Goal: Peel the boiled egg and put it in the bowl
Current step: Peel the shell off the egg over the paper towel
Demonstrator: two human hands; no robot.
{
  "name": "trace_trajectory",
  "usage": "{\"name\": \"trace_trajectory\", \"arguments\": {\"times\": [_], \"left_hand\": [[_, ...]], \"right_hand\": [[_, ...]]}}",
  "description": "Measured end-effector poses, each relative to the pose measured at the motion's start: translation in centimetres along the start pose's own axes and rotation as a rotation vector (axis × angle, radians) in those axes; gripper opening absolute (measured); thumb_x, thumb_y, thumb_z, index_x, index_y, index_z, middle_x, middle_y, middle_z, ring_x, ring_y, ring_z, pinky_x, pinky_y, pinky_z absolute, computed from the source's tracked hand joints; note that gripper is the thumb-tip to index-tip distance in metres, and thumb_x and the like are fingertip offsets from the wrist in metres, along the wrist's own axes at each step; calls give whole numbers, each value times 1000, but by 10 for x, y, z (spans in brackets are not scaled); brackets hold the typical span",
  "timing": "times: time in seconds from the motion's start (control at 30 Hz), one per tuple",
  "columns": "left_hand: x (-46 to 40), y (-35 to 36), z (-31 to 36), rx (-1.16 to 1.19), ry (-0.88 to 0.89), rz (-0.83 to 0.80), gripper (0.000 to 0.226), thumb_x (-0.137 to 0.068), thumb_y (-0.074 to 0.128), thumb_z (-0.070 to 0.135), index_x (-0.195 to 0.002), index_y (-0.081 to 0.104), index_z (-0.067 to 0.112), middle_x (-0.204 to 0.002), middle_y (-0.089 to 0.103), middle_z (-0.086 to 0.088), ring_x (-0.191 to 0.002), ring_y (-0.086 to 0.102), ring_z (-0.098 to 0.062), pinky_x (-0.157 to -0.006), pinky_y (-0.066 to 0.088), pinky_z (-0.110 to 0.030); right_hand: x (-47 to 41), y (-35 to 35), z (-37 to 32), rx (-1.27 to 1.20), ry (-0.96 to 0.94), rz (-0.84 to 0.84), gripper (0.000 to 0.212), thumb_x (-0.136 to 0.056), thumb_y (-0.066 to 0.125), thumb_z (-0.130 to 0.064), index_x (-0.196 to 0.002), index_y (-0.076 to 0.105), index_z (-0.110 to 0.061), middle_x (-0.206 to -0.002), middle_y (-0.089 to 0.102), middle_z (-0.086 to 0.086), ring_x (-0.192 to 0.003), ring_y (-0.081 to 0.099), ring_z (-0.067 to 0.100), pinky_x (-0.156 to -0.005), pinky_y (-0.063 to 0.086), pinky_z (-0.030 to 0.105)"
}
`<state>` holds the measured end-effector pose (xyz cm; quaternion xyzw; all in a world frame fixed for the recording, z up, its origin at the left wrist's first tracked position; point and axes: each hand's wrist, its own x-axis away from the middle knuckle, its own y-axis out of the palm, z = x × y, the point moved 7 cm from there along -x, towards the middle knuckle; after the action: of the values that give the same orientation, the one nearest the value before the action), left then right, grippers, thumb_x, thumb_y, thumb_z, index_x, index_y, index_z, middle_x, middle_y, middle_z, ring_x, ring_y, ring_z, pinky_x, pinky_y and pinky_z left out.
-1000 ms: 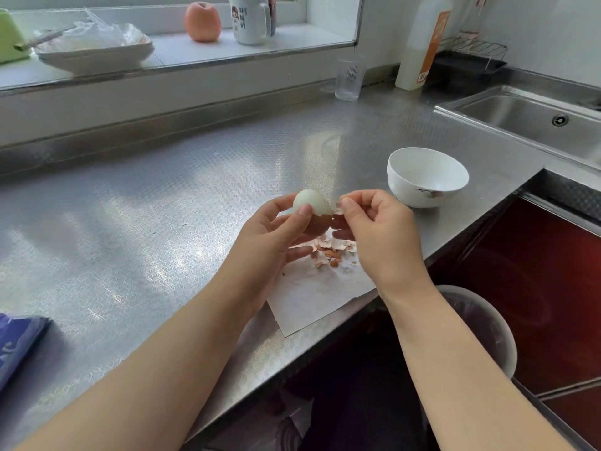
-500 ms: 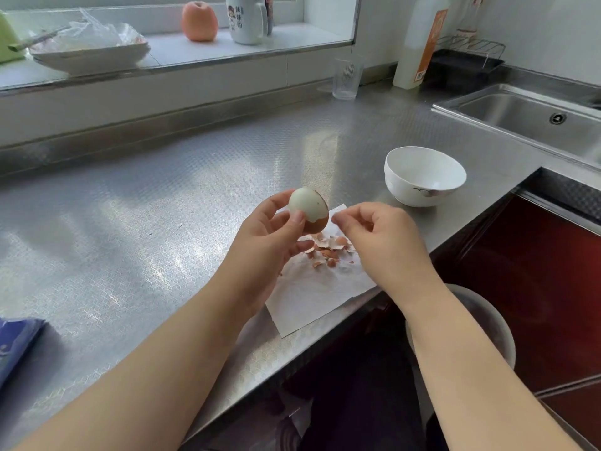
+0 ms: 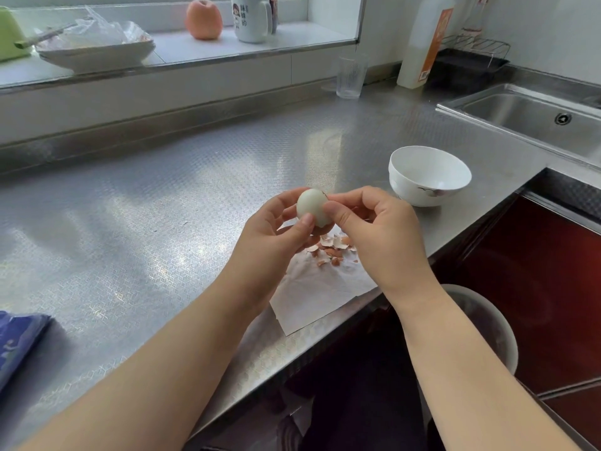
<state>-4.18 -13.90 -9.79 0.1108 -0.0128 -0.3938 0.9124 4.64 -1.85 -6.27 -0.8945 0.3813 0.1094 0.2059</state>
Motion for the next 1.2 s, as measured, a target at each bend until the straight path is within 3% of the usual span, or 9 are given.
{"name": "trace_trajectory", "arguments": {"times": [0.27,0.33,0.47,0.6,0.73,0.83,0.93,1.0,1.2], "left_hand": [[1,2,2,-9,-10,5,33,-97,58,5,-126,60,20,-125,65,-15,-96,74,-21,-84,55,-25],[1,2,3,-26,-2,9,38,-97,58,4,-130,57,22,-123,67,-14,-96,74,-22,-85,56,-26],[2,4,5,-60,15,2,39,-97,57,3,-129,58,26,-120,68,-14,-96,74,-22,-87,55,-28],[2,4,4,-55,-8,-13,35,-96,60,6,-127,61,23,-125,65,-16,-96,74,-21,-87,55,-28],[2,2,3,-42,-39,24,49,-75,80,22,-121,65,27,-125,66,-11,-101,74,-27,-92,56,-34],[1,-1,2,-43,-38,55,48,-69,84,20,-114,68,29,-122,69,-10,-101,73,-31,-96,56,-42],[0,-4,0,-9,-46,47,44,-71,82,17,-112,69,28,-116,73,-12,-102,73,-32,-99,54,-43],[0,-4,1,19,-46,29,45,-73,80,16,-115,68,25,-113,74,-13,-104,73,-32,-100,53,-41],[-3,-1,2,121,-33,-14,41,-79,71,10,-119,65,20,-106,76,-10,-101,74,-28,-95,55,-34]], "right_hand": [[1,-3,-2,129,-79,77,11,-89,64,-28,-88,68,-18,-80,68,-9,-75,63,6,-70,51,21],[2,-4,-5,191,-117,103,11,-90,62,-26,-89,67,-16,-80,67,-7,-75,62,7,-70,52,27],[2,-3,-12,285,-195,94,19,-92,60,-23,-106,68,-14,-90,68,-1,-79,63,13,-75,54,37],[-1,-3,-16,367,-255,52,16,-92,59,-16,-100,72,-13,-90,67,-1,-81,61,13,-74,51,31],[-2,0,-13,359,-205,51,13,-94,55,-16,-94,67,-12,-89,65,-2,-82,61,14,-73,47,26],[-2,6,-3,241,-89,-8,12,-96,51,-17,-95,63,-15,-89,65,-3,-82,63,13,-72,51,27],[-5,9,12,38,112,-69,17,-98,48,-16,-88,62,-21,-79,66,-8,-66,64,1,-60,53,21],[-4,9,22,-181,258,-93,23,-99,47,-15,-83,64,-19,-71,66,-7,-58,61,0,-53,51,18],[1,20,31,-797,525,-163,23,-100,44,-10,-84,61,-6,-67,63,0,-57,61,8,-52,50,19]]}}
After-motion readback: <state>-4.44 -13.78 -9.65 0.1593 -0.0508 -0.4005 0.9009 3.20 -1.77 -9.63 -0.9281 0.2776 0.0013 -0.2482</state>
